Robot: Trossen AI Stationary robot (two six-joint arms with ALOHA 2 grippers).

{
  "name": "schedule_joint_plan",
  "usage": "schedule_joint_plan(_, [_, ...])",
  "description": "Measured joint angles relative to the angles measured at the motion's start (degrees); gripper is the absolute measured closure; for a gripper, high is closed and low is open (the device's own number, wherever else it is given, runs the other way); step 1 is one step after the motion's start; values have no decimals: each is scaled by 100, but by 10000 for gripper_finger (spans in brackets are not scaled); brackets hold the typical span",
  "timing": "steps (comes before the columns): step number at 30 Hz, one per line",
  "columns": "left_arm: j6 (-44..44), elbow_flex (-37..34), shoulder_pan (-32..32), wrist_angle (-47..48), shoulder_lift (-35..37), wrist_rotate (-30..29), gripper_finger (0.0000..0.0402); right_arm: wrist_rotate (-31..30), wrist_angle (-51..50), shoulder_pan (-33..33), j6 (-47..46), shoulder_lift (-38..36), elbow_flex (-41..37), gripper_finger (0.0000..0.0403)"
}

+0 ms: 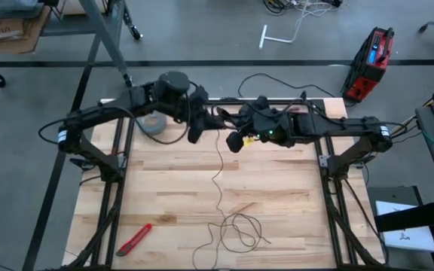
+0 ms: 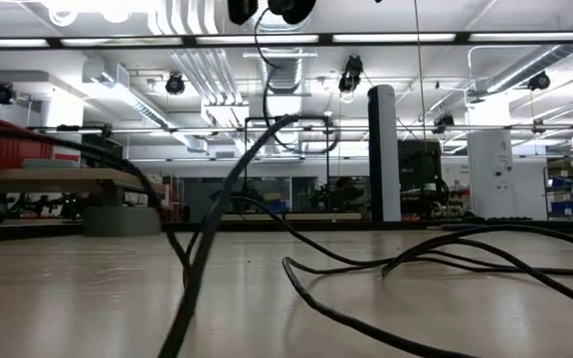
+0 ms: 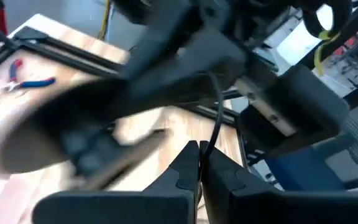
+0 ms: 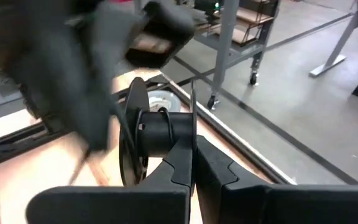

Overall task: Coil cords
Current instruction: Coil the black wire on the black spool

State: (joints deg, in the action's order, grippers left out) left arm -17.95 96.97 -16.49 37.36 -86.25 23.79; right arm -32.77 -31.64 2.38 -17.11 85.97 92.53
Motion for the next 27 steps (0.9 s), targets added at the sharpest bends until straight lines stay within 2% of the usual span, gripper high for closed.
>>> schedule_joint_plan(7, [400, 2, -343, 1057, 110, 56, 401, 89, 32, 249, -30, -129, -2, 403])
schedule_joint_plan(12, [592, -4, -433, 988, 93, 89, 401, 754, 328, 302, 17, -279, -2, 403])
schedule_joint_plan(16, [733, -10, -433, 963, 38, 201, 401, 793, 946, 327, 160, -327, -2, 403])
schedule_joint_plan(18, [727, -15, -385, 858, 21, 305, 401, 662, 1165, 327, 107, -361, -2, 403])
schedule_joint_plan(20, [712, -15, -267, 643, 25, 350, 401, 286, 1319, 327, 30, -372, 0, 403])
schedule_joint_plan(27, [561, -15, 68, -394, 50, 591, 401, -754, 1202, 327, 42, -366, 0, 403])
